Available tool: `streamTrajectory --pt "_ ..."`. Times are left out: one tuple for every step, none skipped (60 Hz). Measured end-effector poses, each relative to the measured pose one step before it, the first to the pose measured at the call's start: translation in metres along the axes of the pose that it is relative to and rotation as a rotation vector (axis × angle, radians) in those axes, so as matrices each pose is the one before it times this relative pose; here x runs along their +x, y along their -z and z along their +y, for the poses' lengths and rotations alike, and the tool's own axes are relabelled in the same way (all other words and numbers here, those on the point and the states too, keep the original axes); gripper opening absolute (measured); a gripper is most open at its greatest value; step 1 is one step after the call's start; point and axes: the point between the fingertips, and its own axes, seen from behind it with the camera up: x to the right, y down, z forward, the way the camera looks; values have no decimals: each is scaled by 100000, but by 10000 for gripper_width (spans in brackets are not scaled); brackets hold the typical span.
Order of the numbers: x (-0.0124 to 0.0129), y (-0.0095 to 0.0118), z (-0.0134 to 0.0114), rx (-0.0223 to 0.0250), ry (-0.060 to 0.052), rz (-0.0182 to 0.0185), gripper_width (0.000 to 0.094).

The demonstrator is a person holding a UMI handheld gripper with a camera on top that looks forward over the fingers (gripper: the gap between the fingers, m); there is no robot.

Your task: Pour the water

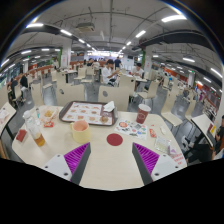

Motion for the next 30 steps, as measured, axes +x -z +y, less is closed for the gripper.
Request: streamTrajectory --pt "37 -10 36 -147 175 205 848" --pt "-1 -10 42 -204 118 168 848" --pt "-51 -12 27 -157 12 149 847" --pt "-114 -17 -8 -45 -58 141 847" --pt "-48 -29 63 9 -30 103 849" --pt "-193 49 11 -73 -42 155 846" --pt "-158 24 46 -212 73 179 846" --pt "-180 19 89 -262 116 270 846" --pt "-178 60 94 -253 181 369 845" --pt "-186 77 127 -255 198 346 847" --pt "-187 69 169 -243 193 386 845" --pt "-210 78 181 -263 167 333 849" --pt "-256 93 226 -348 158 284 846" --pt "-283 100 253 -372 67 193 847" --pt "-312 84 273 -430 -7 180 845" --pt "-366 132 300 -419 -84 135 847" --pt "-385 132 301 -425 -191 111 845" --pt "-432 171 360 -438 -275 27 844" --pt "-479 147 385 -440 -205 -116 845" --pt "-555 160 383 -426 -207 -196 845" --pt "-578 145 394 -354 -178 -175 845" --pt "-616 190 402 -315 -195 -153 844" --pt "-635 198 411 -364 -227 -188 846" --pt "-663 178 400 -386 -203 -206 843" --pt "-704 197 416 -475 -150 -238 843" --pt "-768 164 446 -508 -104 -287 844" --pt "-801 142 428 -513 -131 -380 845" --pt "-834 158 399 -489 -159 -418 846" --pt "-880 131 415 -415 -146 -452 843" --pt "-916 87 360 -296 -139 -463 844"
